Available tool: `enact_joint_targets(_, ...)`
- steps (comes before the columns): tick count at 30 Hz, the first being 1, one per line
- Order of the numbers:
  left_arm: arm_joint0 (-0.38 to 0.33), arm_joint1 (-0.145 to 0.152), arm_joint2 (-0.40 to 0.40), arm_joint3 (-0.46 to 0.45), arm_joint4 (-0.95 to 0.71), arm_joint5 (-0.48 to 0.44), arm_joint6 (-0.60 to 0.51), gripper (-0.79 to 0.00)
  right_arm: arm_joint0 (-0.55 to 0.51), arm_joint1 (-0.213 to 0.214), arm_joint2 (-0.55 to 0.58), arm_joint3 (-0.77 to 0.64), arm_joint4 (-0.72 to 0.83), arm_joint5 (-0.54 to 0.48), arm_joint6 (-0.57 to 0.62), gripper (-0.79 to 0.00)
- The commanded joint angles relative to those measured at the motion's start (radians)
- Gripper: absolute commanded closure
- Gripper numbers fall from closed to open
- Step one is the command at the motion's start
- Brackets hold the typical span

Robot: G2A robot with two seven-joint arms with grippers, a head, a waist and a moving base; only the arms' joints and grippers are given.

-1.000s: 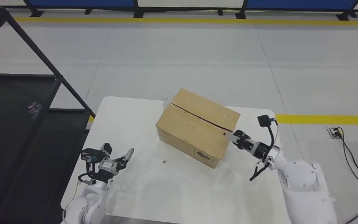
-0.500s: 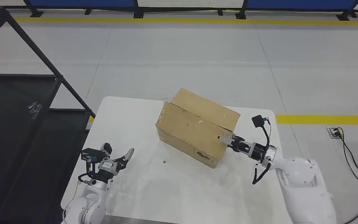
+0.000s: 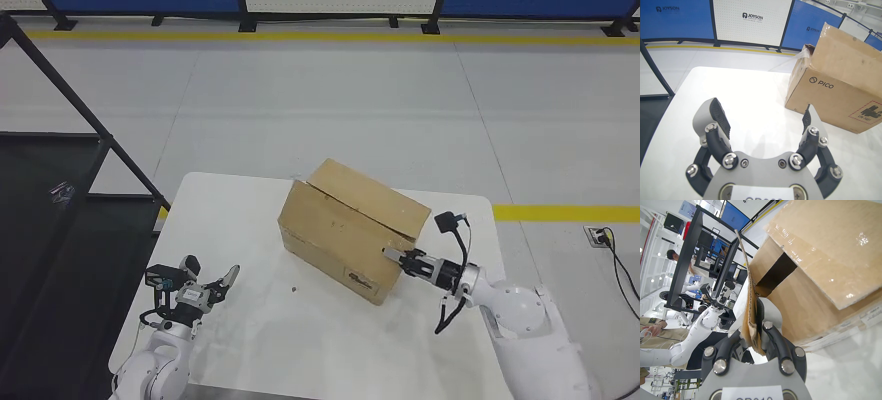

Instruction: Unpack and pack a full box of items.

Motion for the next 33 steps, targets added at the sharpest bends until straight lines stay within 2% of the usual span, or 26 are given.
enact_joint_targets(1,0.0,0.0,0.0,0.0,0.0,0.0,0.0,-0.785,-0.001,0.003,-0.003,-0.002,0.005,-0.009,0.005,0.0)
enact_joint_targets(18,0.0,0.0,0.0,0.0,0.0,0.0,0.0,-0.785,-0.027,0.036,-0.006,0.002,0.071,-0.164,0.057,0.0)
enact_joint_targets(20,0.0,0.0,0.0,0.0,0.0,0.0,0.0,-0.785,-0.036,0.041,-0.001,-0.008,0.058,-0.178,0.049,-0.634)
enact_joint_targets(21,0.0,0.0,0.0,0.0,0.0,0.0,0.0,-0.785,-0.044,0.043,0.002,-0.018,0.05,-0.185,0.04,-0.785)
enact_joint_targets(26,0.0,0.0,0.0,0.0,0.0,0.0,0.0,-0.785,-0.141,0.055,0.046,-0.138,-0.052,-0.234,-0.067,-0.785)
enact_joint_targets(33,0.0,0.0,0.0,0.0,0.0,0.0,0.0,-0.785,-0.332,0.068,0.103,-0.331,-0.294,-0.249,-0.228,-0.785)
